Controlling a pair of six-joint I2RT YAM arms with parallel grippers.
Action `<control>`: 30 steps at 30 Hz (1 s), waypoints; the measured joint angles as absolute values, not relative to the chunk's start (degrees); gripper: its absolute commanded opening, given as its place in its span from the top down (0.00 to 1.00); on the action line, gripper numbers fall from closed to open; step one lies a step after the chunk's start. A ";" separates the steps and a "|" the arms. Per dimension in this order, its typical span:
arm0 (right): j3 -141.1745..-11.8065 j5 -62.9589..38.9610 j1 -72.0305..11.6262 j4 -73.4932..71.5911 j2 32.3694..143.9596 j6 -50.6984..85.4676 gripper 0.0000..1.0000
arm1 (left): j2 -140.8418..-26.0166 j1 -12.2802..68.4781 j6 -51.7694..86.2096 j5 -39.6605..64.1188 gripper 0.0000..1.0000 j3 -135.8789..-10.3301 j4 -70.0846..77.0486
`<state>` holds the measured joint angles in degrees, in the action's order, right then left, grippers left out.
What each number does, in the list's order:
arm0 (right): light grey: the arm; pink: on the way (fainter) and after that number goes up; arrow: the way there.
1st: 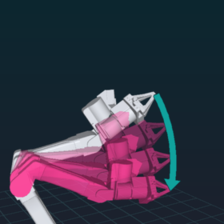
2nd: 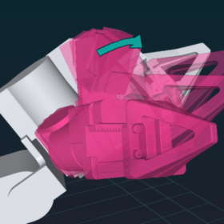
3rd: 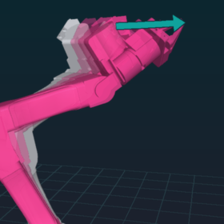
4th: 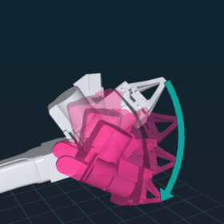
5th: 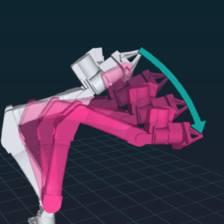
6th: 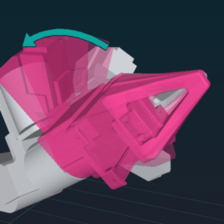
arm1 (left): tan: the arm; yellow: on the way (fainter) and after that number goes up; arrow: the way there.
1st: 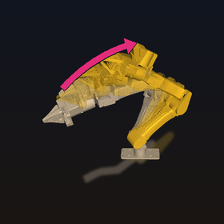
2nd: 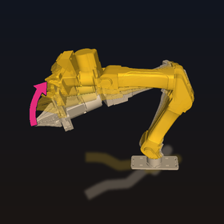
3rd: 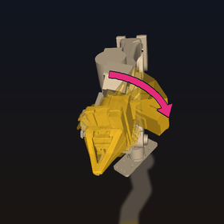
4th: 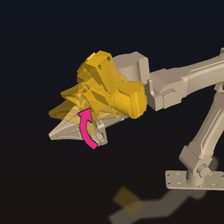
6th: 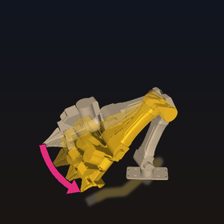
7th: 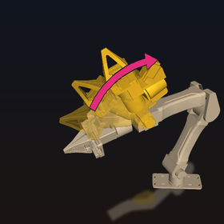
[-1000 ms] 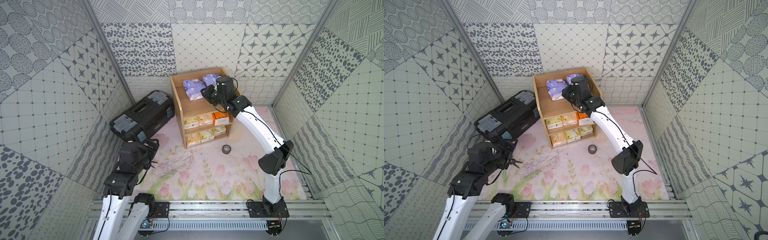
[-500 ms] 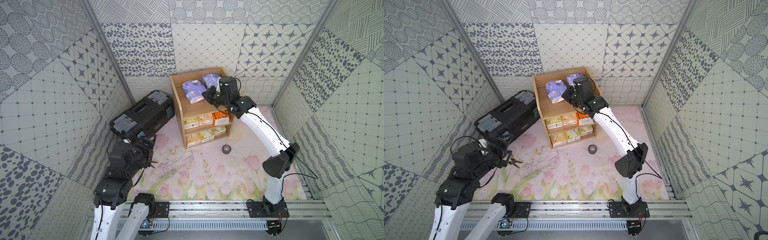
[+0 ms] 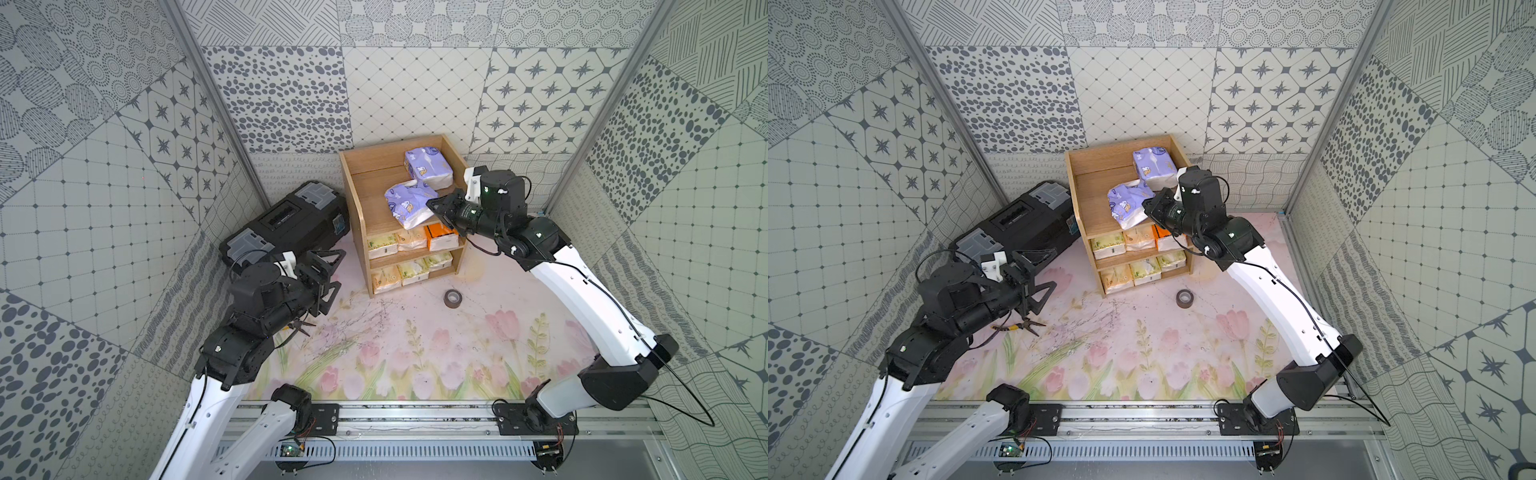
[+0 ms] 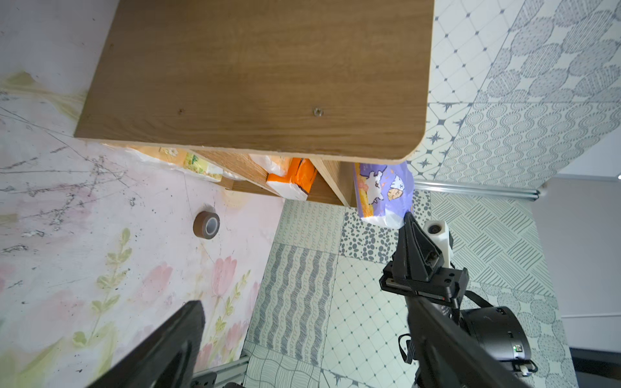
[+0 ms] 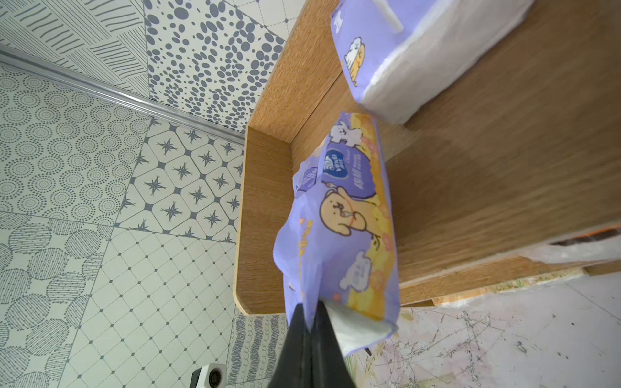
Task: Remove the tissue boxes from the shelf
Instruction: Pick up a box of tissues from the shelf.
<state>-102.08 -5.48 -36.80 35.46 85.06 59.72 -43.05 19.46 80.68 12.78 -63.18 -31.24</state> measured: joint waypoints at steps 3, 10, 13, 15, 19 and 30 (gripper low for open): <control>-98.72 -4.73 -37.58 36.07 82.26 60.03 1.00 | -45.04 24.23 80.86 12.14 0.00 -62.41 -27.07; -94.02 -4.21 -38.37 36.82 77.49 61.01 1.00 | -52.66 32.64 80.95 11.27 0.00 -62.08 -16.21; -93.32 -3.99 -38.87 36.84 76.71 61.36 1.00 | -55.75 35.33 80.75 10.26 0.01 -62.06 -11.70; -92.95 -3.92 -39.35 36.77 76.51 61.82 1.00 | -57.39 36.45 80.71 9.39 0.01 -61.87 -8.64; -92.01 -3.81 -40.10 36.45 76.31 63.09 1.00 | -60.71 37.47 80.73 7.18 0.06 -61.41 -3.07; -88.53 -3.73 -40.53 33.28 75.20 68.75 1.00 | -68.07 38.28 82.63 2.17 0.39 -62.24 5.08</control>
<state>-88.53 -3.73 -40.53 33.28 75.20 68.75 -68.07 38.28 82.63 2.17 -62.24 5.08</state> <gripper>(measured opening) 0.051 0.655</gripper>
